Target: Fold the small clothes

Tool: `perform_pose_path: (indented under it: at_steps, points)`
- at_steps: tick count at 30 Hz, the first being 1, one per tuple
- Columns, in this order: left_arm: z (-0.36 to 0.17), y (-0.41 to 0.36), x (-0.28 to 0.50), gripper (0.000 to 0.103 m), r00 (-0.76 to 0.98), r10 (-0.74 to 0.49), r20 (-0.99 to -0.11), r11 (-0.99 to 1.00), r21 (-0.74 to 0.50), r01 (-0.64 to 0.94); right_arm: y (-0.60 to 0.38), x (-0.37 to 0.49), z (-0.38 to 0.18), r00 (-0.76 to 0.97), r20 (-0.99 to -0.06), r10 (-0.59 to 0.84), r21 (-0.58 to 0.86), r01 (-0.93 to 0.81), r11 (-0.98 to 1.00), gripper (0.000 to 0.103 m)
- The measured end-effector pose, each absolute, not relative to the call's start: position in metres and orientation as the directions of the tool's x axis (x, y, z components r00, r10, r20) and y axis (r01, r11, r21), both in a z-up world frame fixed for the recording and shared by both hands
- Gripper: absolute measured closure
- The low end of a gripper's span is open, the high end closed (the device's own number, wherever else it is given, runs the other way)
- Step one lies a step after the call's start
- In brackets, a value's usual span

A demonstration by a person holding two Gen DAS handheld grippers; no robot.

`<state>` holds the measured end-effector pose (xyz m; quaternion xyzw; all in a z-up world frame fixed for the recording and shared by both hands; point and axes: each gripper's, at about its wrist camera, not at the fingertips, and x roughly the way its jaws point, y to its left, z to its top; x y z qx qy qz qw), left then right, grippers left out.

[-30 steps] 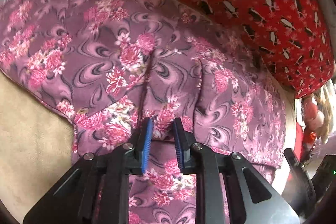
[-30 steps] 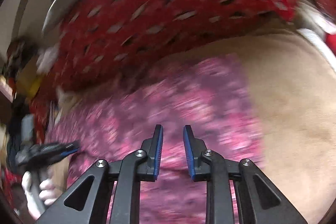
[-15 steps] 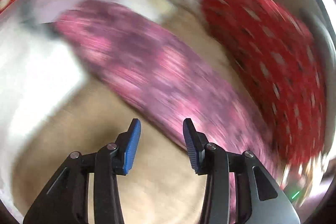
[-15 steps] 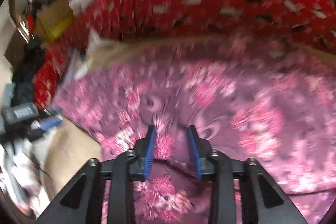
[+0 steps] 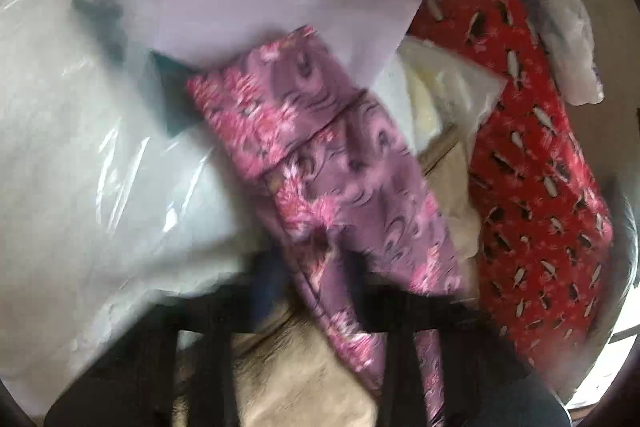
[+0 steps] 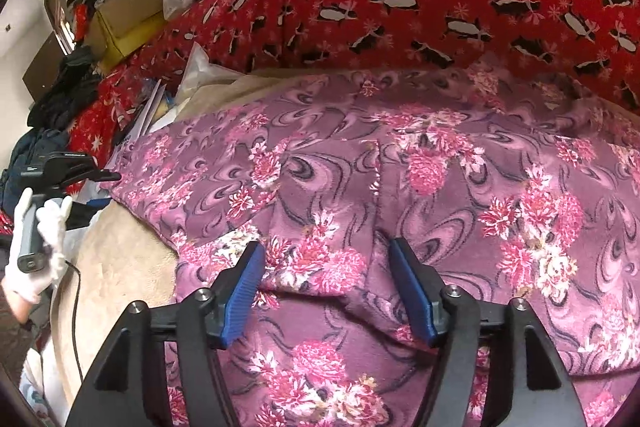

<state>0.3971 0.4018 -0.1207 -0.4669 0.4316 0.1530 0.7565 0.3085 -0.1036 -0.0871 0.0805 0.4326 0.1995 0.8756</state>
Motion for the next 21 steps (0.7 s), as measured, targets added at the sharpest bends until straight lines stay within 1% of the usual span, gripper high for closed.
perform_pose_path:
  at_steps: [3, 7, 11, 15, 16, 19, 21]
  points:
    - [-0.108, 0.398, 0.402, 0.101, 0.608, -0.159, -0.778, 0.515, -0.591, -0.62, -0.107, 0.308, -0.088, 0.546, -0.716, 0.435, 0.331, -0.282, 0.9, 0.035]
    - [-0.069, 0.385, 0.395, 0.101, 0.644, -0.144, -0.752, 0.572, -0.594, -0.566, -0.107, 0.308, -0.089, 0.541, -0.715, 0.443, 0.338, -0.287, 0.896, 0.033]
    - [-0.021, 0.346, 0.392, 0.101, 0.674, -0.161, -0.721, 0.653, -0.59, -0.475, -0.108, 0.31, -0.083, 0.515, -0.734, 0.442, 0.344, -0.279, 0.896, 0.033]
    - [0.013, 0.31, 0.385, 0.101, 0.691, -0.181, -0.7, 0.714, -0.576, -0.397, -0.119, 0.302, -0.072, 0.495, -0.749, 0.441, 0.356, -0.261, 0.897, 0.033]
    - [0.019, 0.3, 0.385, 0.101, 0.694, -0.178, -0.697, 0.73, -0.567, -0.382, -0.125, 0.297, -0.068, 0.505, -0.751, 0.425, 0.34, -0.256, 0.905, 0.033]
    - [0.039, 0.264, 0.385, 0.101, 0.699, -0.186, -0.691, 0.779, -0.537, -0.323, -0.147, 0.279, -0.058, 0.566, -0.756, 0.328, 0.23, -0.24, 0.943, 0.033]
    - [0.05, 0.236, 0.387, 0.101, 0.698, -0.206, -0.686, 0.805, -0.524, -0.278, -0.169, 0.269, -0.055, 0.603, -0.762, 0.238, 0.136, -0.21, 0.968, 0.033]
